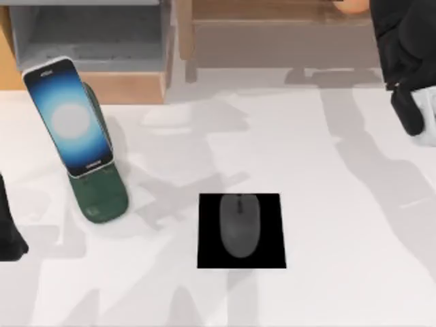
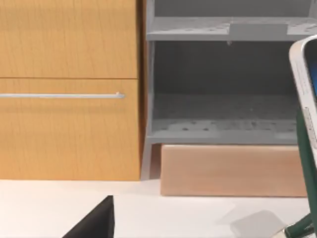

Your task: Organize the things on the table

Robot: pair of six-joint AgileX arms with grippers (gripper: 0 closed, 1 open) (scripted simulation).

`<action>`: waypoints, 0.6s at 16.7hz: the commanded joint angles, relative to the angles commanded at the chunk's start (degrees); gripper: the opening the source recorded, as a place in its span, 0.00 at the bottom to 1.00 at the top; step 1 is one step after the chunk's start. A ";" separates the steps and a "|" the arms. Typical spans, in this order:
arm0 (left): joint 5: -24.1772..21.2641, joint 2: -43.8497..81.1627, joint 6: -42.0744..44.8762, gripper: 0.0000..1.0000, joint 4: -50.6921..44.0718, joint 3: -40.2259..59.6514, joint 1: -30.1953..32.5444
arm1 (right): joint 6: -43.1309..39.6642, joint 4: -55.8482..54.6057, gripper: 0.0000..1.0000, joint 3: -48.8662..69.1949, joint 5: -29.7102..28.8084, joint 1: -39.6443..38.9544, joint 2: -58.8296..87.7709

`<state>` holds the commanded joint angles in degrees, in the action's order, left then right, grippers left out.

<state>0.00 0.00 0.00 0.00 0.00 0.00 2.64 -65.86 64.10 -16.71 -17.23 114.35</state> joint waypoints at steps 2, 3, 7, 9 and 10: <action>0.00 0.00 0.00 1.00 0.00 0.00 0.00 | -0.10 4.21 0.00 1.81 4.35 5.16 -0.32; 0.00 0.00 0.00 1.00 0.00 0.00 0.00 | -0.20 6.35 0.00 2.77 6.54 7.74 -0.44; 0.00 0.00 0.00 1.00 0.00 0.00 0.00 | -0.85 14.74 0.00 6.79 14.82 17.29 -0.83; 0.00 0.00 0.00 1.00 0.00 0.00 0.00 | -1.23 18.56 0.00 8.70 18.46 21.29 -0.94; 0.00 0.00 0.00 1.00 0.00 0.00 0.00 | -1.42 20.30 0.00 9.58 20.11 23.05 -0.95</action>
<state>0.00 0.00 0.00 0.00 0.00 0.00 1.22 -45.56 73.68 3.40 5.81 113.40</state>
